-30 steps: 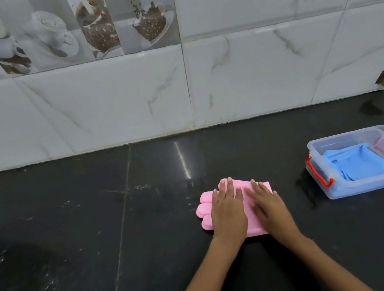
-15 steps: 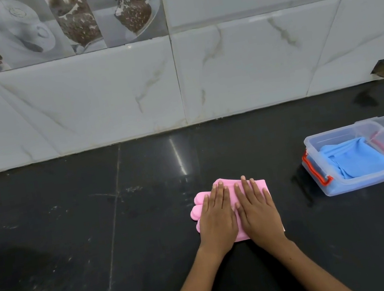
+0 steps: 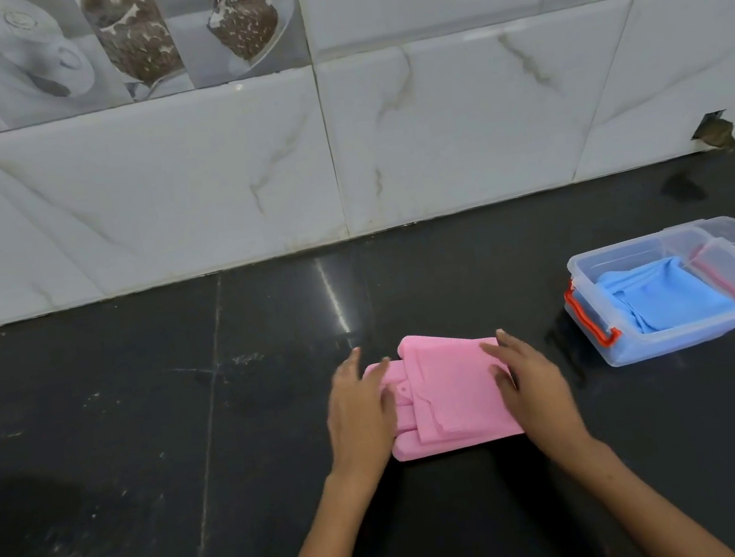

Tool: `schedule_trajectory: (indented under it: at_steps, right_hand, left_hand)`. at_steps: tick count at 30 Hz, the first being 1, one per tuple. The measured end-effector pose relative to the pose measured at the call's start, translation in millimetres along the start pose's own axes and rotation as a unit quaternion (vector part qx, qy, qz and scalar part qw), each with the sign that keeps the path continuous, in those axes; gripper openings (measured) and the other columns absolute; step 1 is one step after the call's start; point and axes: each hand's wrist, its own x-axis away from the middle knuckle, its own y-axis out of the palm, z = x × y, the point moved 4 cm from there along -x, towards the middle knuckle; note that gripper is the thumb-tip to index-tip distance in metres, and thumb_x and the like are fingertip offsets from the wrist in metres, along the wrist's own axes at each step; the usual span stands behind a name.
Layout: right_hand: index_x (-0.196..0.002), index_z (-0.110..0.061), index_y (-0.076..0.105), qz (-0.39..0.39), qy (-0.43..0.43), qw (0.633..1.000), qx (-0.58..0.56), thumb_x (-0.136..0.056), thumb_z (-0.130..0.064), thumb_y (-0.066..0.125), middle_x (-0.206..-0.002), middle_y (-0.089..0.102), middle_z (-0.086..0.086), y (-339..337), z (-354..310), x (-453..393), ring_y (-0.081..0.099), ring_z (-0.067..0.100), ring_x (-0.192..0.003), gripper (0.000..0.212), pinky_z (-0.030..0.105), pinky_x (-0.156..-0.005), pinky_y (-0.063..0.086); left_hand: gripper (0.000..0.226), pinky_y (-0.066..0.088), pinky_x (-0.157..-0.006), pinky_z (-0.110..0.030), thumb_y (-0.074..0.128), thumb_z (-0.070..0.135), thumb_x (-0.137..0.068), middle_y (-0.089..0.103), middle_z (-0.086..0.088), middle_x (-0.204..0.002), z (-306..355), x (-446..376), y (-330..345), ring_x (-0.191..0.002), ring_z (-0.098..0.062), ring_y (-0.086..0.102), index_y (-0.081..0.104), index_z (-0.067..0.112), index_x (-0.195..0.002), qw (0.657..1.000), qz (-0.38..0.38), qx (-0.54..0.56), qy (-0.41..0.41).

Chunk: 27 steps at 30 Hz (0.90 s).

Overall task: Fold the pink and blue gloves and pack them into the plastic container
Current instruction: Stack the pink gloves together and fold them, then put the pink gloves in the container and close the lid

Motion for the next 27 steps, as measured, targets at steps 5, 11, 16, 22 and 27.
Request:
schedule_trajectory:
  at_steps: [5,11,16,22,27]
  right_hand:
    - [-0.124,-0.018,0.060,-0.080,0.067,0.994,-0.024,-0.089,-0.017,0.060,-0.116,0.067,0.005,-12.0,18.2,-1.9,0.064,0.017,-0.098,0.035,0.034,-0.090,0.051]
    - [-0.122,-0.018,0.062,-0.098,0.101,0.988,-0.057,-0.083,-0.013,0.069,-0.116,0.067,0.008,-7.2,18.5,-10.2,0.063,0.015,-0.093,0.040,0.033,-0.092,0.049]
    - [-0.118,-0.014,0.065,-0.091,0.114,0.986,-0.087,-0.079,-0.007,0.071,-0.113,0.066,0.011,-8.4,19.1,-9.7,0.062,0.014,-0.085,0.040,0.033,-0.090,0.050]
    - [-0.117,-0.012,0.066,-0.070,0.109,0.986,-0.105,-0.078,-0.005,0.073,-0.113,0.067,0.012,-13.4,15.2,-6.3,0.063,0.014,-0.083,0.040,0.032,-0.089,0.051]
    - [-0.116,-0.014,0.066,-0.052,0.086,0.988,-0.115,-0.077,-0.006,0.073,-0.117,0.066,0.008,-29.6,10.5,-6.2,0.061,0.010,-0.079,0.040,0.028,-0.084,0.051]
  left_hand:
    - [0.046,0.049,-0.087,-0.034,0.061,0.018,-0.087,0.061,-0.004,-0.117,-28.3,3.0,-13.9,-0.102,-0.022,0.059,0.056,0.035,-0.129,0.985,-0.093,0.101,-0.101]
    - [0.072,0.052,-0.093,-0.033,0.066,0.000,-0.081,0.058,0.004,-0.123,-26.4,8.2,-8.8,-0.104,-0.015,0.060,0.042,0.035,-0.140,0.955,-0.115,0.241,-0.127]
    - [0.057,0.048,-0.078,-0.015,0.072,-0.004,-0.077,0.066,0.000,-0.113,-33.0,12.0,-4.0,-0.093,-0.009,0.060,0.061,0.025,-0.125,0.947,-0.087,0.271,-0.150]
    - [0.054,0.054,-0.086,-0.029,0.073,-0.011,-0.071,0.073,-0.007,-0.090,-36.3,18.6,-5.2,-0.084,-0.013,0.067,0.065,0.013,-0.119,0.889,-0.063,0.409,-0.197]
    - [0.053,0.054,-0.084,-0.029,0.074,-0.013,-0.070,0.072,-0.008,-0.084,-21.0,20.7,-17.3,-0.082,-0.015,0.067,0.067,0.012,-0.117,0.886,-0.040,0.423,-0.184]
